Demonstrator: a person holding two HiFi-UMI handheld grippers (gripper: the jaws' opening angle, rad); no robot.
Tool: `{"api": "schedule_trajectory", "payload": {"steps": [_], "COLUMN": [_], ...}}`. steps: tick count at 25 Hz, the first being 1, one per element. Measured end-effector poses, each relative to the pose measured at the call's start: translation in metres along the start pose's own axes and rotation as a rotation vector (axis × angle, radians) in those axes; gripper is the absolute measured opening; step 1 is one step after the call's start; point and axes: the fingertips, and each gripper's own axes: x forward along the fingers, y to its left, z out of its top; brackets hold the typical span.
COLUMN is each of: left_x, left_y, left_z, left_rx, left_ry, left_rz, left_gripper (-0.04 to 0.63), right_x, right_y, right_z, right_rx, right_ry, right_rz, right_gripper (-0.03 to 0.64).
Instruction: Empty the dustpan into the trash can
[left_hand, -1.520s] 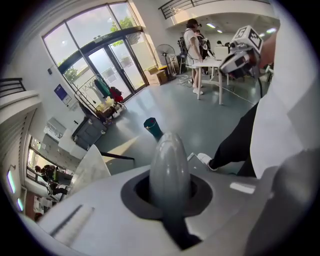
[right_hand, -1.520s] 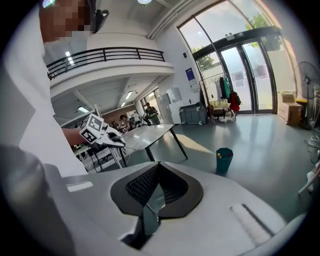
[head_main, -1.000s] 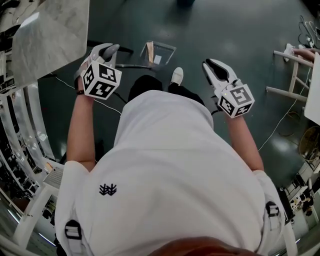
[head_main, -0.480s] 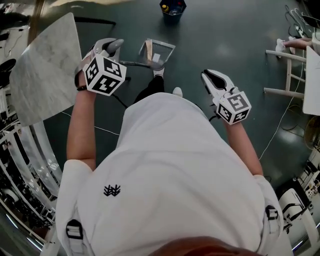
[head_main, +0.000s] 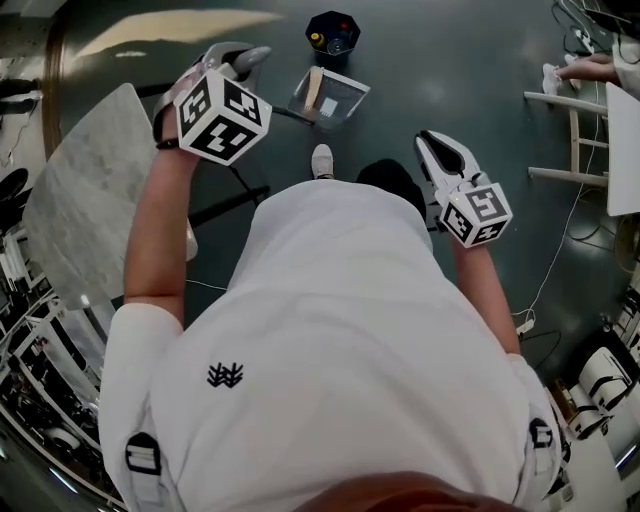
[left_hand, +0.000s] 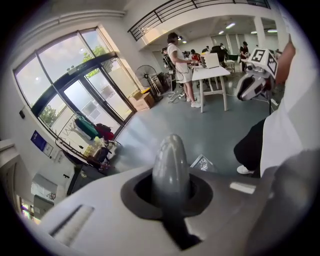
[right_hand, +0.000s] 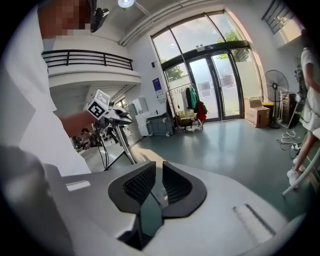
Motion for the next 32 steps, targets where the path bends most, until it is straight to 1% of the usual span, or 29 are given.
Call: {"api": "schedule_trajectory", "payload": {"steps": [4,9,13,17,20,23,28,32], "left_x": [0.031,0.073,0.098,0.122,0.153,0.178,0.223,0.254], "left_y": [0.030,0.063,0.085,0.103,0.116,0.128,0.138,0.144], "left_z": [0.022,0.051,0.065,0.085,0.099,0.105,0.111,0.116], "left_rx": [-0.006,-0.035,-0.053,-0.060,-0.078,-0.084,-0.032,0.060], "left_ry": [-0.007,0.001,0.030,0.074,0.100,0.121,0.177,0.253], "left_rz": [-0.003,-0.011,-0.017,-0.026,-0.044,-0.068,-0.143,-0.236], "left_gripper": [0.057,0.057,0.057,0.057,0.057,0.057,0.057,0.057], "right_x": [0.010,0.030,0.058,0.073,0.087,0.099,0.112,0.116], "right_y": [-0.019,-0.075,-0.119,-0.170,-0.204,-0.220,-0.239,-0.255], "right_z": [-0.001,0.010,0.041,0.076,0.086,0.086,0.081,0.085], "right_rx": [0.036,0.053,0.035,0.029,0.039,0.037,0.067,0.095], "right_ry": [0.022,0.042,0.050,0.045,0.050,0.074,0.092,0.078], "right_rz": [-0.023,-0.025,0.026,0.061,0.088,0.130,0.168,0.163], "right_gripper": [0.042,0.043,0.041,0.043,0.041,0.042,0.041,0.041]}}
